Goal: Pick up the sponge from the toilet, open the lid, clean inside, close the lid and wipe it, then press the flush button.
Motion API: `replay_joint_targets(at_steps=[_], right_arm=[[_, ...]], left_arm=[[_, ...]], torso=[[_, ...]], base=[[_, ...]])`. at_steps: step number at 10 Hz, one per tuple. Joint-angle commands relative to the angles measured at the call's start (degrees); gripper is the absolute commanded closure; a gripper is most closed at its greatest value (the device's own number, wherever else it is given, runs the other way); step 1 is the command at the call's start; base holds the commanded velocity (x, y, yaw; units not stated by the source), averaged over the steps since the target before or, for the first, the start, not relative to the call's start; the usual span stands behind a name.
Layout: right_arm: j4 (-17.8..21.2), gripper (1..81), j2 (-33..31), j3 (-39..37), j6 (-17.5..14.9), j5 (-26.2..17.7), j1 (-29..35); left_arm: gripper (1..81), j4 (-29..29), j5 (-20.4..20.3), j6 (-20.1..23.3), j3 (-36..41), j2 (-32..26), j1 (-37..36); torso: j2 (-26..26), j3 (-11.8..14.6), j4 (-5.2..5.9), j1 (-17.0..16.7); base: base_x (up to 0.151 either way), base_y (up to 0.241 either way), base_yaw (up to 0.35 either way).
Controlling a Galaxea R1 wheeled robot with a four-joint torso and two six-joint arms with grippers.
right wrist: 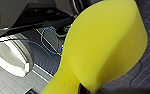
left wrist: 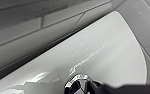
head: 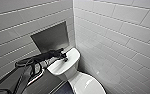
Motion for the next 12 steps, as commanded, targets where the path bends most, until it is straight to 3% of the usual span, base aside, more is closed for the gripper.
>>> replay_joint_targets(at_steps=[1,9,12], right_arm=[[-0.21,81.1,-0.58,1.03,-0.16,-4.96,-1.52],[-0.3,81.1,0.38,0.24,-0.42,-4.87,-1.61],[-0.39,81.1,2.05,-1.61,-0.42,-4.96,-1.61]], left_arm=[[81.1,0.28,1.22,0.36,-0.44,-0.3,-9.85],[81.1,0.28,-1.07,0.62,-3.34,2.68,-3.98],[81.1,3.98,-1.24,1.06,-5.72,5.06,0.08]], torso=[[0.0,0.0,0.02,0.0],[0.0,0.0,0.02,0.0],[0.0,0.0,0.02,0.0]], base=[[0.0,0.0,0.0],[0.0,0.0,0.0],[0.0,0.0,0.0]])
